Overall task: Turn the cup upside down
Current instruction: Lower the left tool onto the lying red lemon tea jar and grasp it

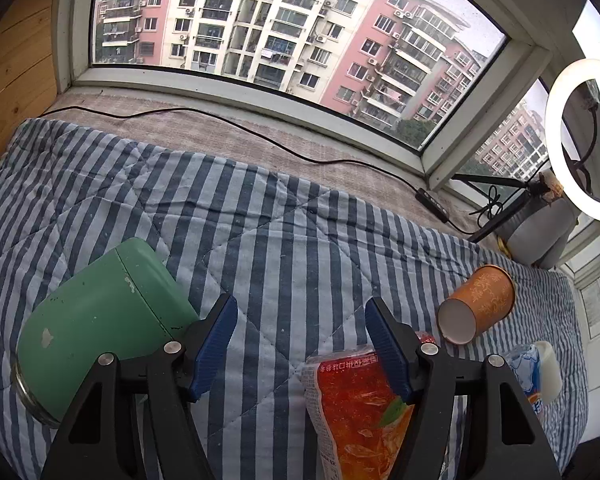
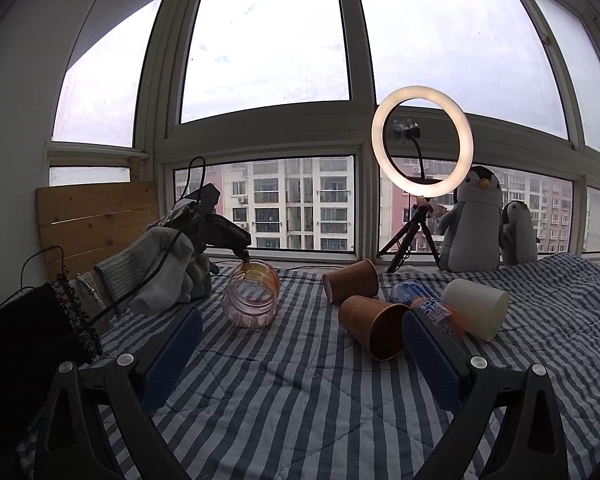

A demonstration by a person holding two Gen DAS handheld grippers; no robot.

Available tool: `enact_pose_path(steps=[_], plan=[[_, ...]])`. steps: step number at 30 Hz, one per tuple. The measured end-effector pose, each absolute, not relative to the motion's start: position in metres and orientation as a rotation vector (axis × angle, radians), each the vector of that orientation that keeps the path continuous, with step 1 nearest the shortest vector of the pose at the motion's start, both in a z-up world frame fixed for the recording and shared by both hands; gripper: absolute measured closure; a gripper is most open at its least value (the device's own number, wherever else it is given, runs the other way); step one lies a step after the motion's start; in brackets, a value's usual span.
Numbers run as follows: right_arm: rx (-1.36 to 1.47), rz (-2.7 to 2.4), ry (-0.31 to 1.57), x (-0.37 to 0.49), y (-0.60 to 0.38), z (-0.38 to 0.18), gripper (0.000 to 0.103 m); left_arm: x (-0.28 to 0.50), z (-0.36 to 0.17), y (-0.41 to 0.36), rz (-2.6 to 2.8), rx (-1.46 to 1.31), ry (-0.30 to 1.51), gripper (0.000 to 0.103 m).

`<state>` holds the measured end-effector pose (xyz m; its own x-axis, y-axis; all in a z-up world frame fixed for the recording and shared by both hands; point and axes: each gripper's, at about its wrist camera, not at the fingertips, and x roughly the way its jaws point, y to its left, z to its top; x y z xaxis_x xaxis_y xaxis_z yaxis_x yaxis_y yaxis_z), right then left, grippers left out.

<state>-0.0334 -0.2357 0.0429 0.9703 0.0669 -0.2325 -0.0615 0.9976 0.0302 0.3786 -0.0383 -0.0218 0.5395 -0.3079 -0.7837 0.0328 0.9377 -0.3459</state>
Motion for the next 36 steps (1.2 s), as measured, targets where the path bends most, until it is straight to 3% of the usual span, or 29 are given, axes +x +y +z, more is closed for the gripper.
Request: enact_pose_path(steps=[10,29,36], plan=[[0.083,0.094,0.322,-0.019,-0.244,0.039,0.004,0.347,-0.018,-0.026,-0.208,-0.27,0.981,0.036],[0.107,0.104,0.317,-0.02,-0.246,0.039,0.004,0.239,-0.024,0.019,-0.214,-0.131,1.002,0.037],[0.109,0.108,0.303,-0.023,-0.245,0.041,0.004,0.22,0.026,0.016,-0.22,-0.099,0.881,0.035]])
